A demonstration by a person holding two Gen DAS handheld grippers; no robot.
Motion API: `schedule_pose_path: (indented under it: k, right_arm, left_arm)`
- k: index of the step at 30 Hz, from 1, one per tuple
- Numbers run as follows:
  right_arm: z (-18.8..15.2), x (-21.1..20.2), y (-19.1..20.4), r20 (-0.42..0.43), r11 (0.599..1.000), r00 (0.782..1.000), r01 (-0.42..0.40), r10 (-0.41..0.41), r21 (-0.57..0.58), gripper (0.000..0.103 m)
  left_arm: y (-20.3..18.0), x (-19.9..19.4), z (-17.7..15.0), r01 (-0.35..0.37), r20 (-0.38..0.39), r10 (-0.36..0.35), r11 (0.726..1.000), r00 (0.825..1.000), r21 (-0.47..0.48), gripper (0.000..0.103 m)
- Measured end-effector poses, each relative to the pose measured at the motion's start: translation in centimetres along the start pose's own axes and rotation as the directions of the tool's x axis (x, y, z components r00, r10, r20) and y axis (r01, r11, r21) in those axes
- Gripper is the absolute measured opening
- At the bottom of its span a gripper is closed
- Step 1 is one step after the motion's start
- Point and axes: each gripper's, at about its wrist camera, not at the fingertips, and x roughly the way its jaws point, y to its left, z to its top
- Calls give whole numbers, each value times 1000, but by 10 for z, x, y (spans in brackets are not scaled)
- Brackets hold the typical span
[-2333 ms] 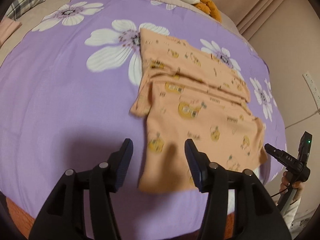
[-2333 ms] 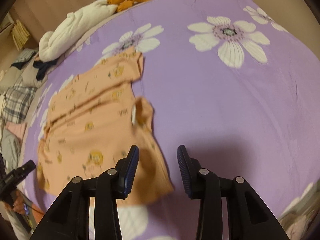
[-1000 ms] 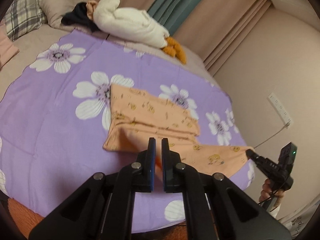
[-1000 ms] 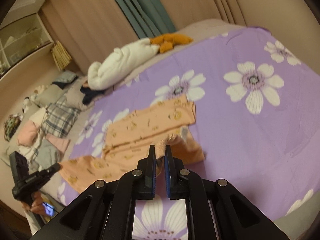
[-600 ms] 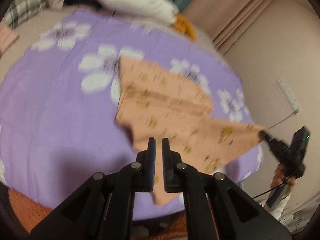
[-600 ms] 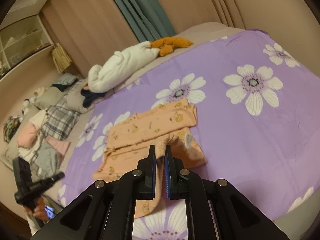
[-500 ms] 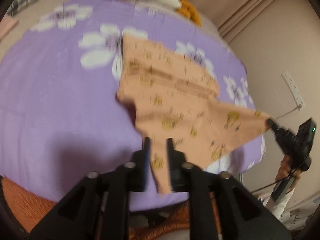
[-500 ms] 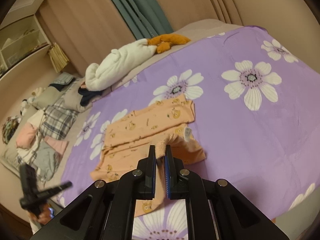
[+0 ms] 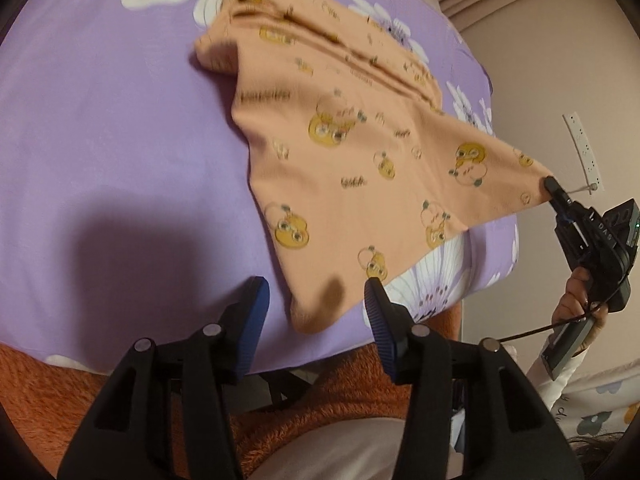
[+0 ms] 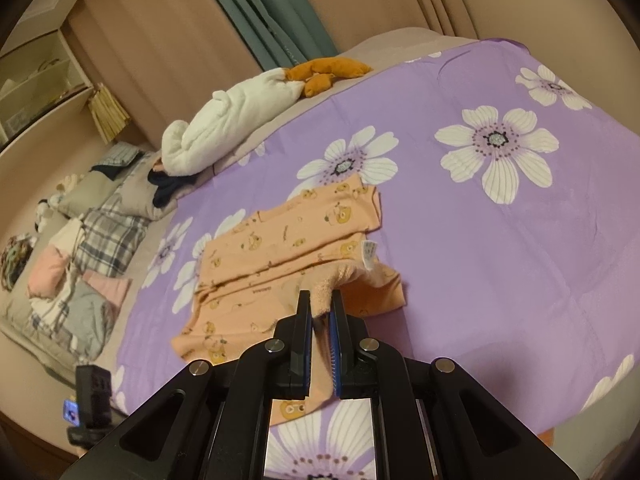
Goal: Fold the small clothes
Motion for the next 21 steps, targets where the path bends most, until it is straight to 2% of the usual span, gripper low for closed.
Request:
schedule_pose_path:
  k: [3, 8, 9, 11, 12, 14, 15, 21]
  right_arm:
    - [0, 0, 0, 0, 1000, 1000, -1, 1, 1, 9]
    - [-2, 2, -2, -1, 1000, 1000, -1, 1, 7, 9]
    - [-2, 3, -3, -1, 1000, 1000, -2, 2, 9, 9]
    - [-3, 4, -5, -4, 1000, 1000, -4, 4, 16, 9]
    - [-3, 5, -6, -6, 1000, 1000, -5, 5, 19, 9]
    - [-4, 6, -6, -9, 1000, 1000, -6, 7, 26, 9]
    - [-3, 6, -7, -9, 1000, 1000, -6, 6, 28, 9]
    - [-1, -2, -5, 2, 1000, 1000, -17, 17, 25, 9]
  left_arm:
    - [-4, 5, 2, 6, -1, -6, 1000, 1000, 11, 48]
    - [-6, 16, 8, 59, 2, -59, 998, 998, 0, 48]
    - [-6, 17, 9, 71, 4, -71, 997, 997, -3, 45]
    - [-7, 19, 11, 101, 1, -101, 995, 995, -11, 26]
    - [-7, 23, 12, 109, -10, -109, 994, 994, -16, 5]
    - [-9, 24, 12, 82, -4, -82, 997, 997, -6, 6]
    - [-13, 18, 12, 72, 31, -72, 997, 997, -3, 6]
    - [-27, -35, 31, 131, 167, -133, 991, 977, 23, 6]
